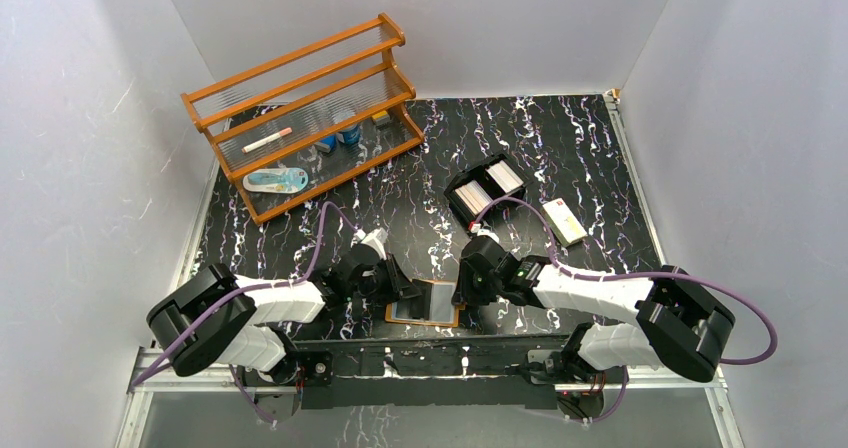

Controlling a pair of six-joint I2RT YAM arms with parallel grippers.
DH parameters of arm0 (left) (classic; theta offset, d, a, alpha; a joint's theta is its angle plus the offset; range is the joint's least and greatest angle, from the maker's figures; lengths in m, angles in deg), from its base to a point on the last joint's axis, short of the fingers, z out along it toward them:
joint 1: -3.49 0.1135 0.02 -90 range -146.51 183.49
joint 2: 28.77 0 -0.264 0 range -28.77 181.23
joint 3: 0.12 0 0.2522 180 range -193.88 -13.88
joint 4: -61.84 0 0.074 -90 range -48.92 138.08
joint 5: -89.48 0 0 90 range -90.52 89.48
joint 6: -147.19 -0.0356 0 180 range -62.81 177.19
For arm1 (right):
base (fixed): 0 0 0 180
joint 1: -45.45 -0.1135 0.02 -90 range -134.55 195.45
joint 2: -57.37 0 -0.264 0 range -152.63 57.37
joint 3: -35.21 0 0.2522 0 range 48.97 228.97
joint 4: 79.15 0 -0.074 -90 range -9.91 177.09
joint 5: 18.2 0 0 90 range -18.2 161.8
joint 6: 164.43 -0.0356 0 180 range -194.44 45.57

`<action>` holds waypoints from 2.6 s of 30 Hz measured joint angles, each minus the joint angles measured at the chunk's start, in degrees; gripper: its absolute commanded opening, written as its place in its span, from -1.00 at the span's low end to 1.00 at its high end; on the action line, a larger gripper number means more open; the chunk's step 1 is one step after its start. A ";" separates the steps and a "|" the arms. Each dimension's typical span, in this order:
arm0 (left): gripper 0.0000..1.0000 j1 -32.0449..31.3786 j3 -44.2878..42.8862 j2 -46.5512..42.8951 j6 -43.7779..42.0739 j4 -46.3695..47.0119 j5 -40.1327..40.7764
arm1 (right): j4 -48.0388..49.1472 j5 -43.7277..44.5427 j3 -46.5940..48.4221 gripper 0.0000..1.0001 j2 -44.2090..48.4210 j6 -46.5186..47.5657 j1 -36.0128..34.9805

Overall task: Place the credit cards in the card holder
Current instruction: Insert the credit card into the card holder.

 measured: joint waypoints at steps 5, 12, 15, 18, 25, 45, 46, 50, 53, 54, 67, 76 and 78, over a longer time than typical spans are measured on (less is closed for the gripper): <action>-0.69 0.00 0.00 -0.11 -0.90 -0.17 -0.20 | 0.26 -0.13 0.00 -0.47 -0.09 -0.02 0.00; -0.47 -0.02 -1.57 -0.26 -2.12 -3.41 -1.03 | 0.63 -0.28 -0.07 -0.46 -0.20 -0.26 0.00; -0.24 -0.04 -2.03 -0.42 -1.79 -3.98 -1.66 | 0.66 -0.26 -0.07 -0.46 -0.20 -0.59 0.00; -0.08 -0.11 -3.19 -0.90 -1.31 -5.60 -1.97 | 0.70 -0.26 -0.07 -0.45 -0.20 -0.85 0.00; -0.03 -0.79 -7.80 -1.09 -1.27 -13.44 -1.16 | 0.85 -0.24 -0.17 -0.46 -0.17 -1.09 0.00; 0.15 -4.57 -13.75 -0.33 -1.44 -24.17 5.90 | 0.24 0.33 -0.44 -0.47 1.20 -2.82 -0.33; 0.15 -4.57 -14.29 -0.48 -1.64 -25.42 6.69 | -0.42 0.52 -0.44 -0.47 1.81 -2.82 -0.33; 0.15 -4.57 -14.93 -0.87 -2.10 -27.98 8.48 | -1.97 1.11 -0.44 -0.47 4.15 -2.78 -0.33; 0.15 -4.57 -15.28 -0.87 -2.21 -28.72 8.90 | -2.67 1.38 -0.44 -0.47 4.33 -2.78 -0.35; 0.15 -4.57 -15.37 -0.85 -2.32 -28.92 8.96 | -2.91 1.53 -0.44 -0.47 4.33 -2.75 -0.37; 0.23 -4.81 -18.97 0.44 -5.88 -34.32 11.41 | -0.68 1.68 -1.09 -0.50 2.25 -2.71 -0.37; 0.23 -4.90 -21.86 0.42 -8.61 -38.62 13.60 | 0.04 1.51 -1.51 -0.50 2.16 -2.71 -0.37; 0.23 -4.90 -21.86 0.42 -8.59 -38.69 13.60 | 0.28 1.38 -1.51 -0.50 2.16 -2.73 -0.37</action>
